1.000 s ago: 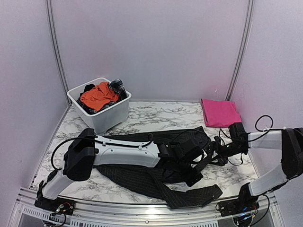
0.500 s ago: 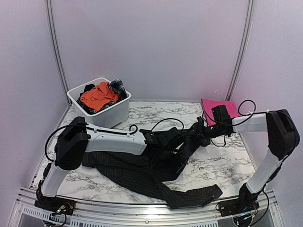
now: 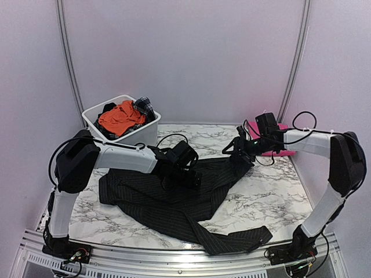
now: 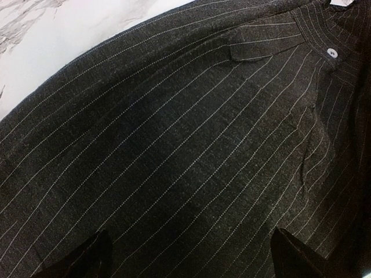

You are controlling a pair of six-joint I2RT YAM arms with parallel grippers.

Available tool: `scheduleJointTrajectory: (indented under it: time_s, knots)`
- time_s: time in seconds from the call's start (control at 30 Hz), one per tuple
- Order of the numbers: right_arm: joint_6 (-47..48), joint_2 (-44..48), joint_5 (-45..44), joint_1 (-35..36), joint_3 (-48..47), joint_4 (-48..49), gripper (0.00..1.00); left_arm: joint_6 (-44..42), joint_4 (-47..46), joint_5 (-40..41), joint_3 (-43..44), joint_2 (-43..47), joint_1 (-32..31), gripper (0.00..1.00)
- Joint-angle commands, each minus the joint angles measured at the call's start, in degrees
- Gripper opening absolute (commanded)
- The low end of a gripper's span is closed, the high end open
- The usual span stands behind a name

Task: Fold and stack the mixed laundry pile
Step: Adjust the 1/3-folded shirt at the center of the board.

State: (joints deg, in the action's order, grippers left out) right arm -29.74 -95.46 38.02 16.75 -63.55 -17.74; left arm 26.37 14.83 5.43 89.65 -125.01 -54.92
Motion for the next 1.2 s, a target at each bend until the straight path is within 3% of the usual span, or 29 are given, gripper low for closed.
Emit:
scheduleJointTrajectory:
  time_s: [0.0,0.13,0.3,0.43,0.8,0.97,1.17]
  knots:
    - [4.99,4.29,-3.99,-0.24,3.76,-7.64,0.5,-0.33,0.02,-0.33,-1.32,3.04,-0.28,0.99]
    - [4.9,7.99,-6.37,-0.23,8.98,-8.78,0.5,-1.45,0.02,0.1,-0.99,5.08,-0.1,0.99]
    - [6.43,11.06,-10.44,-0.74,13.43,-12.67,0.74,-2.04,0.42,0.35,-0.65,6.26,0.15,0.99]
    - [5.36,17.18,-9.77,-4.08,19.44,-12.12,0.78,-1.86,0.55,0.62,-1.74,7.32,0.25,0.99]
    - [1.55,17.85,-1.01,-5.68,33.2,6.86,0.84,-1.68,1.06,-0.41,-10.64,16.3,1.02,0.99]
    - [0.21,16.77,2.57,-5.64,29.57,10.95,0.77,-0.65,2.25,0.42,-19.2,23.24,1.92,0.99]
    - [-0.62,13.38,6.02,-3.24,14.03,7.64,0.76,1.11,2.22,1.36,-25.47,28.33,3.54,0.99]
